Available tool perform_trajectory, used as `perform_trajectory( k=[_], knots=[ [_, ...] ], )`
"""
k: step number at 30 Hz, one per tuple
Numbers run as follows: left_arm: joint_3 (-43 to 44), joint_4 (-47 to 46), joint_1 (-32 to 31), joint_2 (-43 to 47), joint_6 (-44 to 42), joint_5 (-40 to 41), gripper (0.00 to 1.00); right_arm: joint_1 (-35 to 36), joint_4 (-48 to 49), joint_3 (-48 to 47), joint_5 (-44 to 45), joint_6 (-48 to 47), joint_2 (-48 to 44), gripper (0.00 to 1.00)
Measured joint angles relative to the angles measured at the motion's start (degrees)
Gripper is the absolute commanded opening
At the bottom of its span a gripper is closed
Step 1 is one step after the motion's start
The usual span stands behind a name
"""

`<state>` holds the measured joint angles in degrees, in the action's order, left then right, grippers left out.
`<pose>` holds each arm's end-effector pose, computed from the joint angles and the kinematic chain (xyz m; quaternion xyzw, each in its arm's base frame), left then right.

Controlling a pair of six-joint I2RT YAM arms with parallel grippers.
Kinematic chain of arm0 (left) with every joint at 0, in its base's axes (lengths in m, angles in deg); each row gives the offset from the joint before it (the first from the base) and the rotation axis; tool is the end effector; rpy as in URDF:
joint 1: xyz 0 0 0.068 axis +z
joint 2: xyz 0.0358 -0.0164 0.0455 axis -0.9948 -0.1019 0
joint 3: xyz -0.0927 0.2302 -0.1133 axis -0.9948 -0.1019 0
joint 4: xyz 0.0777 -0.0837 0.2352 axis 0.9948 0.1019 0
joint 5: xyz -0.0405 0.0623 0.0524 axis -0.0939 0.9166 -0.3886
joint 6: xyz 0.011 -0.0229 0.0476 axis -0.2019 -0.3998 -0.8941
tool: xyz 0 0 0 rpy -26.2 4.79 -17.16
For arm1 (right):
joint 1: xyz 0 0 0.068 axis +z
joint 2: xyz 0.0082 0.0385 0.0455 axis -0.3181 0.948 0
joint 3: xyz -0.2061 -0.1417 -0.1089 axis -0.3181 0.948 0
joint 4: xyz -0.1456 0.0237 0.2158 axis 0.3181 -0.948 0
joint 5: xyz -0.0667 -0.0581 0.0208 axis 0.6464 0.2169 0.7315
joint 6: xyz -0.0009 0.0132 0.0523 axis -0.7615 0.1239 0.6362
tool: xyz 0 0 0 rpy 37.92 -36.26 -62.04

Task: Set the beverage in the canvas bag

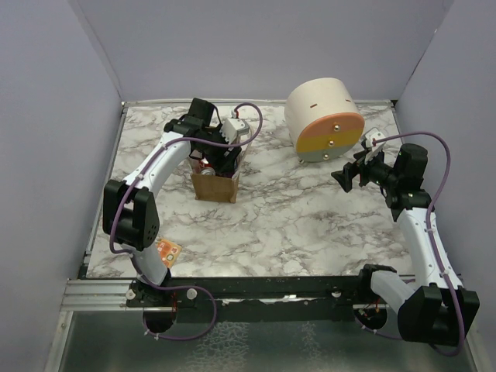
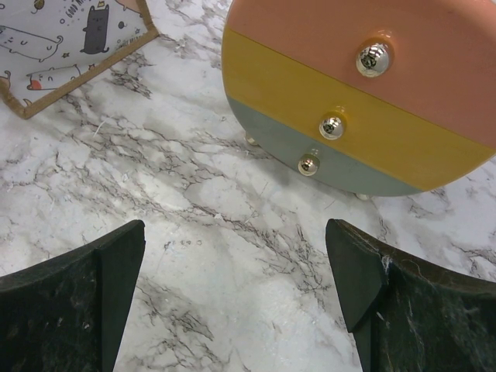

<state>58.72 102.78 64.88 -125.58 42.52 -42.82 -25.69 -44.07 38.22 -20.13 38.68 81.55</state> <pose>0.3496 -0.1404 0.2940 0.4404 0.8200 -0.2158 0.2951 0.2202 -0.0039 0.2960 -0.2712 0.7721 0.1773 0.5467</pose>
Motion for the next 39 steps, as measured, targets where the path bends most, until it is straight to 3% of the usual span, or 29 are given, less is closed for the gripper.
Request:
perform_trajectory(
  k=[13, 18, 27, 39],
  knots=[
    [-2.5, -2.3, -0.3, 0.0, 0.2, 1.7, 0.23, 0.0, 0.0, 0.0, 0.0, 0.0, 0.0, 1.0],
    [-2.7, -2.5, -0.4, -0.1, 0.6, 2.7, 0.33, 0.0, 0.0, 0.0, 0.0, 0.0, 0.0, 1.0],
    [-3.5, -3.7, -0.4, -1.1, 0.9, 3.0, 0.37, 0.0, 0.0, 0.0, 0.0, 0.0, 0.0, 1.0],
    [-4.3, -4.9, -0.4, -1.9, 1.1, 3.1, 0.51, 0.0, 0.0, 0.0, 0.0, 0.0, 0.0, 1.0]
  ],
)
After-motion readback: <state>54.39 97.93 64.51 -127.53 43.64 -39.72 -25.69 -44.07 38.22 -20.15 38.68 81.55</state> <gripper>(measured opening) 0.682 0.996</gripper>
